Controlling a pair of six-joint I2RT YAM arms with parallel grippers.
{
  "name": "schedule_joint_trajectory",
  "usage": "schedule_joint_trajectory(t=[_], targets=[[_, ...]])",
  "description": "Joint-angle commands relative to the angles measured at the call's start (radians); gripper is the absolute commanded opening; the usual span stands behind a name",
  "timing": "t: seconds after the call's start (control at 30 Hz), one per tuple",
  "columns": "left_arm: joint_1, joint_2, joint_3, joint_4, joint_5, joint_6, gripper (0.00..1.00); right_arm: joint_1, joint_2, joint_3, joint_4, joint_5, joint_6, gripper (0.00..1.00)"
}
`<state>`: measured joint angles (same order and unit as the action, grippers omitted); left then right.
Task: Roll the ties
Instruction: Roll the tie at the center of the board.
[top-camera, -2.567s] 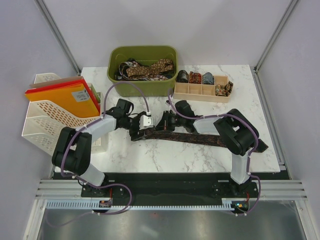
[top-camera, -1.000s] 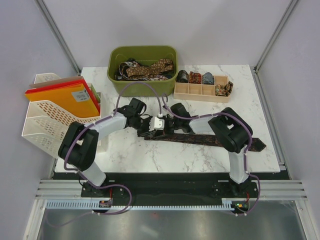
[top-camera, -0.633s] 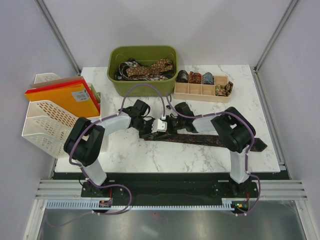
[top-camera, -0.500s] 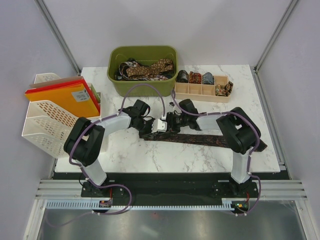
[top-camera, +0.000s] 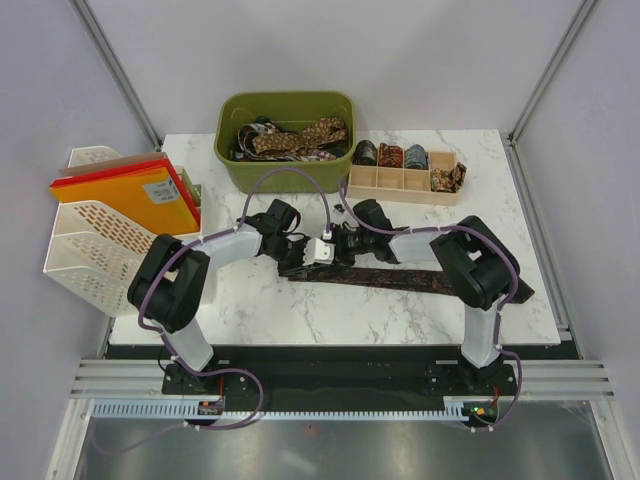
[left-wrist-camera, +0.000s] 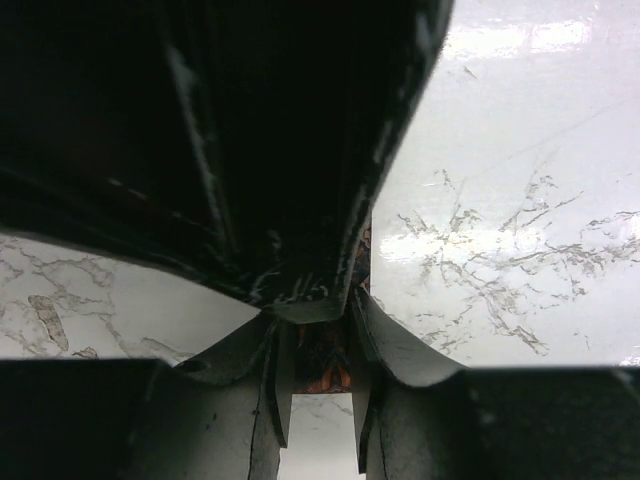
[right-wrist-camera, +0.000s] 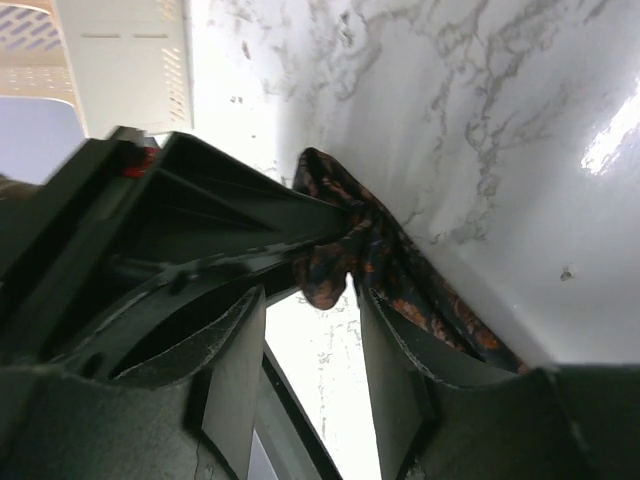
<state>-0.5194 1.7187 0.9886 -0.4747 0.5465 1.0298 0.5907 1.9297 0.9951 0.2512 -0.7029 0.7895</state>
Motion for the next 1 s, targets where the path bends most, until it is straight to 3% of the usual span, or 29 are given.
schedule_joint_trajectory(t=[0.0,0.17,0.27,0.3,0.47,0.63,0.97], targets=[[-0.007,0.030,-0.005,-0.047,-0.031,0.032,0.34,0.023,0.029,0.004,0.075,0.034,0.036,0.49],[-0.007,0.027,0.001,-0.054,-0.023,0.036,0.35,0.029,0.061,0.016,0.071,0.054,0.036,0.41],[-0.007,0.027,0.004,-0.059,-0.022,0.035,0.37,0.031,0.080,0.010,0.066,0.060,0.039,0.27],[-0.007,0.028,0.005,-0.058,-0.023,0.033,0.38,0.031,0.081,0.001,0.066,0.063,0.040,0.19],[0.016,-0.008,0.010,-0.064,-0.007,0.006,0.51,0.015,0.077,-0.010,-0.019,0.072,0.004,0.00],[0.085,-0.079,0.007,-0.067,0.038,0.018,0.62,-0.031,0.089,-0.006,-0.096,0.088,-0.032,0.00],[0.101,-0.056,0.022,-0.051,0.089,0.043,0.70,-0.038,0.115,0.040,-0.202,0.100,-0.084,0.00]])
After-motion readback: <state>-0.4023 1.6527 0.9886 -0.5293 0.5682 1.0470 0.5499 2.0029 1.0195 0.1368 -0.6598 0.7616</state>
